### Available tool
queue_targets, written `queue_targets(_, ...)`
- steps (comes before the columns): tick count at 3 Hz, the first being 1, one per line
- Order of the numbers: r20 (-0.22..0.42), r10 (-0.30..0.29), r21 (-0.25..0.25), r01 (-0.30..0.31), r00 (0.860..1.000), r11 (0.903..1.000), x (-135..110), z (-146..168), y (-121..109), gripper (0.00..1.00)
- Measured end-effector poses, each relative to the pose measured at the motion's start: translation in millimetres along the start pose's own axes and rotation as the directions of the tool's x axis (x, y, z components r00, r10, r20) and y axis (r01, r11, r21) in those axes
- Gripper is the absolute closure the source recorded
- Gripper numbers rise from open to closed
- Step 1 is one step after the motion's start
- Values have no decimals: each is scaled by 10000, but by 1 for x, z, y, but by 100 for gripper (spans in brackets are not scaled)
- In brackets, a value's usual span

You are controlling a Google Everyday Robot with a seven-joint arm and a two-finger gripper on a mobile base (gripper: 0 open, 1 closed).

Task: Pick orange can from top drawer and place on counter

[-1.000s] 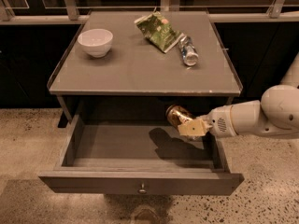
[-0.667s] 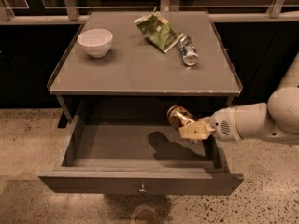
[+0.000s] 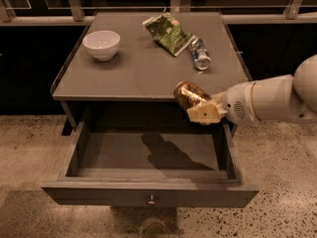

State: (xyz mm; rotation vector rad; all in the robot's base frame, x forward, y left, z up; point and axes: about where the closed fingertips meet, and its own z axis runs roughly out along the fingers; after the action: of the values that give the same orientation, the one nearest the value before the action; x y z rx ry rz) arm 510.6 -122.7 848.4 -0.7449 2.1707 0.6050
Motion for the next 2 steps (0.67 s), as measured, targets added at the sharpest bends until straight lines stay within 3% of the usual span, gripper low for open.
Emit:
queue_targets(1,230,-577,368,569,9981,9977,-42,-5,-12,100)
queue_targets(2,332,-922,154,917,9952,9957,-76,17,-38,100)
